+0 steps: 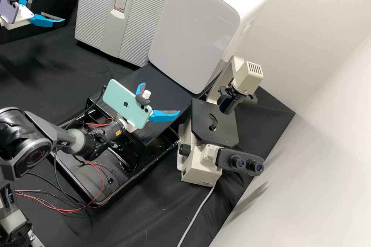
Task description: Open the incubator door
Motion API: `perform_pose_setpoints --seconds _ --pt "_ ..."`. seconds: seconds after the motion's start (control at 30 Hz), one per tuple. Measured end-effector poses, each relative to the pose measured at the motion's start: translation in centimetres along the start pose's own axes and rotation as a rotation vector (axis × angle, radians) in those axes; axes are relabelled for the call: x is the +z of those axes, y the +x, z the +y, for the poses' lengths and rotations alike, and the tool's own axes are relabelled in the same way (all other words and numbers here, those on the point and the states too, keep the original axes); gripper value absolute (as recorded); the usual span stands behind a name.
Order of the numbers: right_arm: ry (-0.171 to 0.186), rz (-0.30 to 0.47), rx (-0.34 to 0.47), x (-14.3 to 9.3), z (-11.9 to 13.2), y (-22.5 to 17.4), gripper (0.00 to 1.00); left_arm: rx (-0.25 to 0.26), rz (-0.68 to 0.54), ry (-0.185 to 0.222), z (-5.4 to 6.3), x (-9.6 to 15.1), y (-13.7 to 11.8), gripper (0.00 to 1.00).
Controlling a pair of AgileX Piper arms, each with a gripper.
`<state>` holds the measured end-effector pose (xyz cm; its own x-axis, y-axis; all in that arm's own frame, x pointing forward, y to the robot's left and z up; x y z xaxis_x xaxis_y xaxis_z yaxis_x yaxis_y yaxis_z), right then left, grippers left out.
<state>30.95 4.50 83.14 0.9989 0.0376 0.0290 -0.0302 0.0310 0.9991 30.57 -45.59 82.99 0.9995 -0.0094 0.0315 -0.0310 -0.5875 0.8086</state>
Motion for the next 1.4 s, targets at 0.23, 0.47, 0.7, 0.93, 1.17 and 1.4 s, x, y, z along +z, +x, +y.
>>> perform_pose_setpoints --seconds 0.23,0.47,0.7,0.93,1.17,1.4 --pt "0.000 0.000 0.000 0.0 0.0 0.0 1.00 0.000 0.000 0.000 0.0 0.0 0.0 1.00" --pt "0.000 0.000 0.000 0.0 0.0 0.0 1.00 0.000 0.000 0.000 0.0 0.0 0.0 1.00" --pt "0.000 0.000 0.000 0.0 0.0 0.0 1.00 -0.013 -0.079 -0.050 0.2 -0.6 0.7 1.00" --pt "0.000 0.000 0.000 0.0 0.0 0.0 1.00 -0.014 -0.107 -0.075 0.2 -3.7 4.6 1.00" --pt "0.000 0.000 0.000 0.0 0.0 0.0 1.00 0.007 -0.147 -0.083 0.9 -6.1 7.8 1.00" --pt "0.000 0.000 0.000 0.0 0.0 0.0 1.00 0.058 -0.231 -0.054 2.5 -6.9 11.0 1.00"
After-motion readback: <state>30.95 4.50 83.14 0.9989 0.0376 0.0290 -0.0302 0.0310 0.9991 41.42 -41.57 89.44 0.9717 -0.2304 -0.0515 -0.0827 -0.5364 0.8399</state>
